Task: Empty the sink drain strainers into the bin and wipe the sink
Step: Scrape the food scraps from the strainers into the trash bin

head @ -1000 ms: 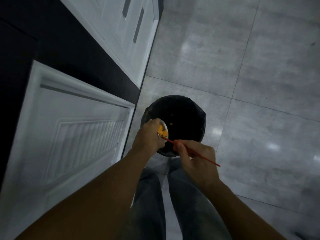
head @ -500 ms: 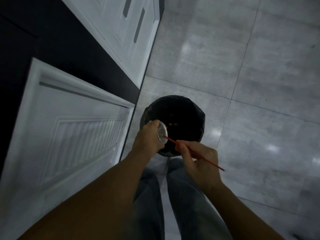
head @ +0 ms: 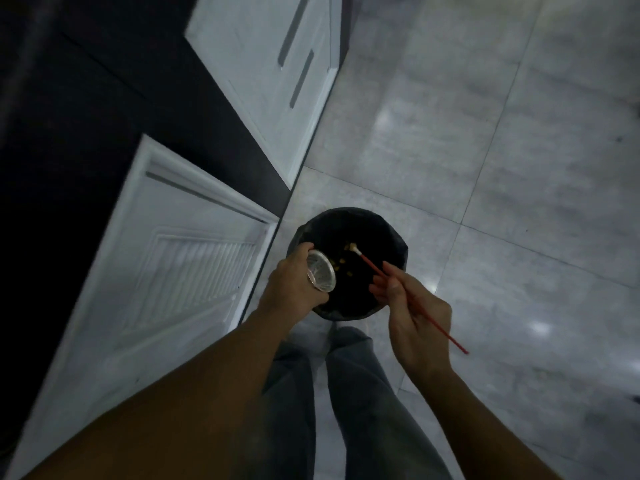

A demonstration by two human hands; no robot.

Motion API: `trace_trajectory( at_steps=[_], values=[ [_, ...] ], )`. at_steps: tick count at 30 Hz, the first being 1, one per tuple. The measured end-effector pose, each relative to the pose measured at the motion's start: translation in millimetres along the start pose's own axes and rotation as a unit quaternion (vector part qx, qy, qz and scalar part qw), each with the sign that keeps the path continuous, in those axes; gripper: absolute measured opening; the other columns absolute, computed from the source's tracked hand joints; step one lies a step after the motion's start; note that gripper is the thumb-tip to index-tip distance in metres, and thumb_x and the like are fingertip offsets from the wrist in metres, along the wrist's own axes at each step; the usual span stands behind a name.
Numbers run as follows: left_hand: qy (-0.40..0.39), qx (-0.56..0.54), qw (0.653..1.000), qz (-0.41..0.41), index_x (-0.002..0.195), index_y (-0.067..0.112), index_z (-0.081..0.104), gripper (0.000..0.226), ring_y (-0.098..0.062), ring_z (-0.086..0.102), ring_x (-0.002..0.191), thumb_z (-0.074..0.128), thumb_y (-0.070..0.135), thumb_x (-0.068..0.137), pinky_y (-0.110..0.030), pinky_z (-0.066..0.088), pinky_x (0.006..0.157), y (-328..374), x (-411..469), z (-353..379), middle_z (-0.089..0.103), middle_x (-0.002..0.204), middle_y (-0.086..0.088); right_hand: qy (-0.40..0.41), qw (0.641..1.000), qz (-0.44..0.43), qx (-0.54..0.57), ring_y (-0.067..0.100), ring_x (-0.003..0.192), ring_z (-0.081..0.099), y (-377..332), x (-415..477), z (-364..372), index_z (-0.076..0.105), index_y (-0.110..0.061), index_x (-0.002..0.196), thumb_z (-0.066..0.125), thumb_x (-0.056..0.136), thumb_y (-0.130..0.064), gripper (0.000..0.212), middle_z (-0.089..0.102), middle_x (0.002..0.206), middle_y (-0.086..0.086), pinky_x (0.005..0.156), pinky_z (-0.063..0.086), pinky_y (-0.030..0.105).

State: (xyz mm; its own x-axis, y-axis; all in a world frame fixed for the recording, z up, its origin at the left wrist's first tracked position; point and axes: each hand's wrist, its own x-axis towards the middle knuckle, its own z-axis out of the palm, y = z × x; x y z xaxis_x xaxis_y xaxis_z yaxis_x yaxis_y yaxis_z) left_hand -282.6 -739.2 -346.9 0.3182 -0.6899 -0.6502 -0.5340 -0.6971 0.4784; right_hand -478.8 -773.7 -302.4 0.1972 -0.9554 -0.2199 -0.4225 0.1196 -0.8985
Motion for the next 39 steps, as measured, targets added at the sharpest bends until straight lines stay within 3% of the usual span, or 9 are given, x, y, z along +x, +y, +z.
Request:
trace_trajectory(
  at_steps=[6,11,16,20,22,29,32,34,39],
  values=[
    [0.079,-0.095,0.988,0.088,0.136,0.028,0.048,0.087,-0.015,0.059,0.118,0.090,0.020,0.060,-0.037,0.054,0.098,36.2,-52.7,-61.9,0.062,0.128,0.007,-0.023,0.997,-0.069,0.023,0.010,0.096,0.073,-75.5,6.0,-23.4,0.070,-0.014,0.118,0.048,0.098,-0.026,0.032,0.075,0.103,-0.003,0.085,0.061,0.043],
    [0.213,-0.149,0.960,0.102,0.127,0.042,0.048,0.085,-0.003,0.059,0.109,0.088,0.039,0.052,-0.031,0.054,0.092,67.5,-120.5,-144.2,0.058,0.121,0.021,-0.042,0.985,-0.164,0.020,0.010,0.095,0.072,-166.1,-1.6,-36.2,0.073,-0.013,0.112,0.048,0.099,-0.025,0.031,0.076,0.100,-0.002,0.083,0.061,0.038],
    [0.368,-0.231,0.897,0.084,0.132,0.040,0.050,0.091,0.000,0.059,0.112,0.091,0.030,0.051,-0.019,0.049,0.097,63.3,-200.8,-215.5,0.059,0.124,0.015,-0.080,0.946,-0.311,0.048,0.013,0.088,0.073,-261.9,-3.2,-15.6,0.071,-0.007,0.112,0.046,0.101,-0.011,0.027,0.075,0.097,0.004,0.076,0.061,0.039],
    [0.467,-0.274,0.839,0.052,0.128,0.035,0.054,0.082,-0.004,0.062,0.108,0.091,0.027,0.054,-0.010,0.047,0.092,27.2,-259.6,-254.4,0.063,0.122,0.009,-0.112,0.925,-0.354,0.082,0.015,0.090,0.072,-322.1,-13.8,25.3,0.072,-0.012,0.113,0.051,0.096,-0.003,0.029,0.074,0.099,-0.001,0.077,0.060,0.040],
    [0.498,-0.286,0.818,0.024,0.126,0.036,0.055,0.081,-0.006,0.063,0.109,0.091,0.031,0.053,-0.019,0.050,0.096,-0.6,-281.4,-273.3,0.065,0.120,0.009,-0.138,0.909,-0.382,0.090,0.014,0.091,0.072,-347.9,-23.8,52.6,0.073,-0.010,0.114,0.053,0.095,-0.002,0.029,0.075,0.101,-0.003,0.078,0.059,0.038],
    [0.521,-0.324,0.787,-0.056,0.132,0.036,0.053,0.088,-0.014,0.065,0.116,0.093,0.036,0.054,-0.044,0.053,0.103,-115.1,-332.8,-305.3,0.067,0.125,0.008,-0.263,0.847,-0.462,0.021,0.009,0.071,0.068,-404.6,-86.8,160.2,0.070,-0.003,0.120,0.057,0.094,0.001,0.030,0.074,0.087,0.005,0.069,0.053,0.015],
    [0.525,-0.359,0.767,-0.084,0.122,0.048,0.056,0.082,0.004,0.065,0.105,0.090,0.052,0.047,-0.022,0.053,0.096,-156.1,-345.9,-312.2,0.069,0.112,0.023,-0.316,0.826,-0.467,-0.011,0.013,0.069,0.067,-407.4,-113.0,206.8,0.070,-0.005,0.121,0.057,0.094,0.002,0.032,0.072,0.084,0.005,0.069,0.056,0.019],
    [0.524,-0.383,0.752,-0.115,0.121,0.041,0.058,0.085,0.012,0.064,0.095,0.085,0.059,0.041,-0.007,0.049,0.083,-183.2,-350.7,-314.7,0.068,0.103,0.025,-0.340,0.826,-0.449,-0.014,0.010,0.070,0.068,-404.7,-127.8,234.7,0.070,-0.013,0.123,0.058,0.095,-0.001,0.033,0.071,0.084,-0.002,0.070,0.053,0.013],
    [0.487,-0.384,0.764,-0.178,0.115,0.039,0.057,0.073,-0.008,0.066,0.096,0.090,0.048,0.051,-0.013,0.047,0.075,-248.0,-346.8,-302.4,0.068,0.103,0.016,-0.356,0.830,-0.426,-0.044,-0.009,0.080,0.066,-387.3,-153.4,289.9,0.069,-0.022,0.120,0.058,0.097,-0.015,0.027,0.067,0.096,-0.027,0.074,0.046,0.003]
  ],
)
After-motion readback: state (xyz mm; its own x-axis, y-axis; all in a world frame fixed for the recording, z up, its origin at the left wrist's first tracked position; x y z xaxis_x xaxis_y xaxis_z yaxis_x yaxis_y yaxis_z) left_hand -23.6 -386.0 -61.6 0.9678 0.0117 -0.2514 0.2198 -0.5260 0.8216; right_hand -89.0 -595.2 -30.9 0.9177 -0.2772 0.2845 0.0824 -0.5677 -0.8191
